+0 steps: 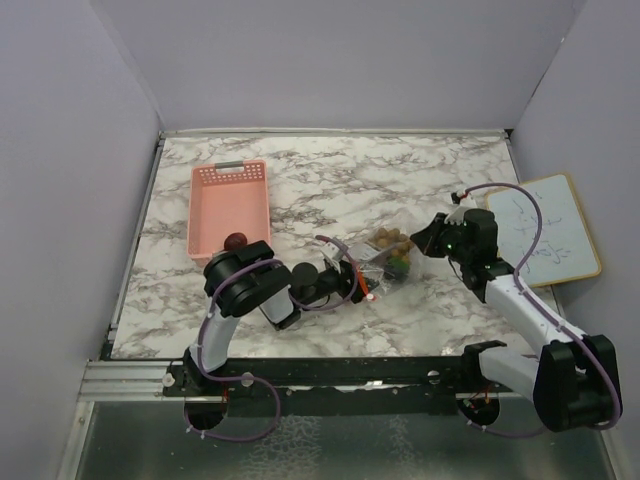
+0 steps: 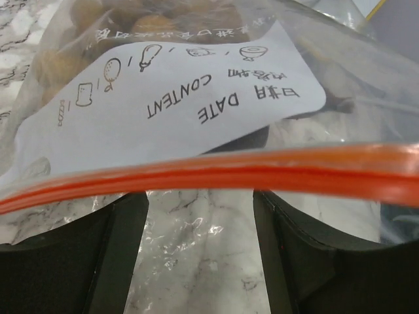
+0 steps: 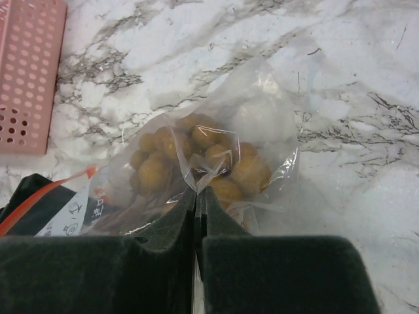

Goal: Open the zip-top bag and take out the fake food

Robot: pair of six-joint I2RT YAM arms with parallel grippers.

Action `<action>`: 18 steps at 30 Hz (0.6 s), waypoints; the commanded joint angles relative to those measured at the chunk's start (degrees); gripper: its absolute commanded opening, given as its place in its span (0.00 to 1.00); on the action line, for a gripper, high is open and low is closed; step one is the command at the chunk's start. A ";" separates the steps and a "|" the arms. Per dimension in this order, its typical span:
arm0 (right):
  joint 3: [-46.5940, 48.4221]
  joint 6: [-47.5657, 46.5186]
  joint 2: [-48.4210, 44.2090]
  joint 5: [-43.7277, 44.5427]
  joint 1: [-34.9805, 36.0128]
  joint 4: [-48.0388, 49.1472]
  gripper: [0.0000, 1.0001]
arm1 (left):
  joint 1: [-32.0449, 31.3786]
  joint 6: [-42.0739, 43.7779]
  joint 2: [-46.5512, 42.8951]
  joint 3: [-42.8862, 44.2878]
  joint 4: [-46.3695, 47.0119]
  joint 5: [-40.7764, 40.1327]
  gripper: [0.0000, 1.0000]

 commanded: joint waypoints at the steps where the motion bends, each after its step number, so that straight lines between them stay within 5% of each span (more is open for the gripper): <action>1: 0.23 0.55 2.00 -0.05 0.19 1.88 0.01 | -1.15 0.92 -2.34 -1.81 8.34 -3.24 0.68; 9: -1.91 1.27 1.95 -2.31 0.14 3.81 0.01 | -3.94 3.61 -3.94 -1.26 9.89 -15.96 0.69; 18: -2.66 1.94 2.95 -3.99 0.19 5.27 0.01 | -6.10 3.85 -1.45 1.95 16.06 -19.25 0.72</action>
